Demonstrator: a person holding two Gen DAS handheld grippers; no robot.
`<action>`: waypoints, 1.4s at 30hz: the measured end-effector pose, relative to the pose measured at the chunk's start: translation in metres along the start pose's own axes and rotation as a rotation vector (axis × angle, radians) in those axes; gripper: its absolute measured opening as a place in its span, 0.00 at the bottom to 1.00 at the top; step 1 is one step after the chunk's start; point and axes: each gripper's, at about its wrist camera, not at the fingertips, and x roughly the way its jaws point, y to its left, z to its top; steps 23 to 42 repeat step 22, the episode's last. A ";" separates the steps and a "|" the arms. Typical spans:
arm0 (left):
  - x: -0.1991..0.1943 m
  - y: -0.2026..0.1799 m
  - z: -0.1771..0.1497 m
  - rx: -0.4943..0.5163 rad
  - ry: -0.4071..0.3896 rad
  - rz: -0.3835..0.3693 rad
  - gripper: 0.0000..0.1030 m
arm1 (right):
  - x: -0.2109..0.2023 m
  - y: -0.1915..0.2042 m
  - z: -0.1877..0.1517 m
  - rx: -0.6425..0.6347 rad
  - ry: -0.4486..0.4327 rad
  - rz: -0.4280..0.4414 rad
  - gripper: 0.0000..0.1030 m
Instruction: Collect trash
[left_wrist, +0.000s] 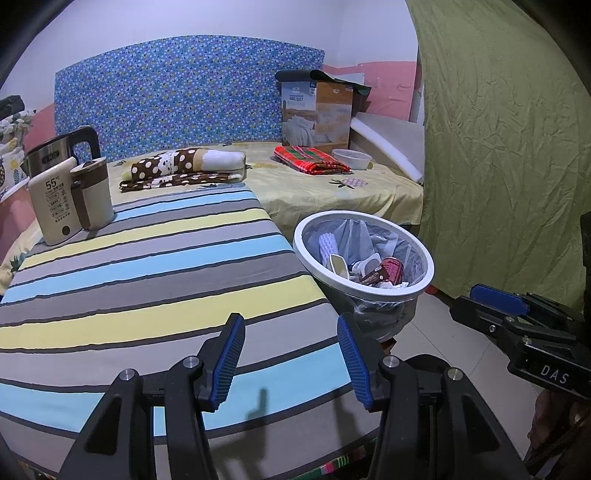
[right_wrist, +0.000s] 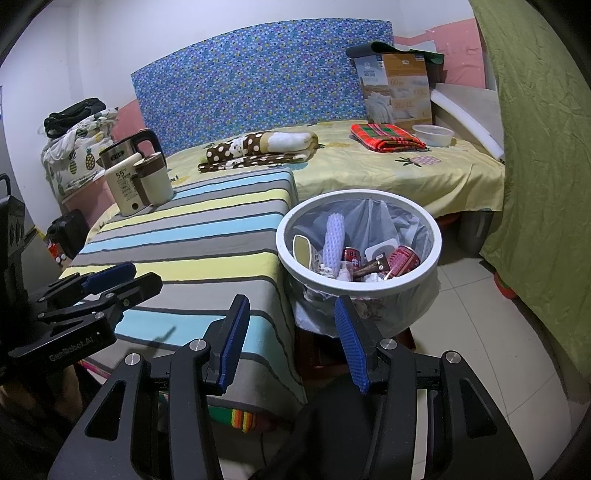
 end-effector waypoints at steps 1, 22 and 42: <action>0.000 0.000 0.000 0.001 0.000 0.003 0.50 | 0.000 0.000 0.000 0.000 -0.001 0.000 0.49; -0.002 -0.008 0.000 0.020 -0.018 0.014 0.50 | 0.000 0.002 -0.001 0.000 0.003 -0.007 0.49; -0.002 -0.008 0.000 0.020 -0.018 0.014 0.50 | 0.000 0.002 -0.001 0.000 0.003 -0.007 0.49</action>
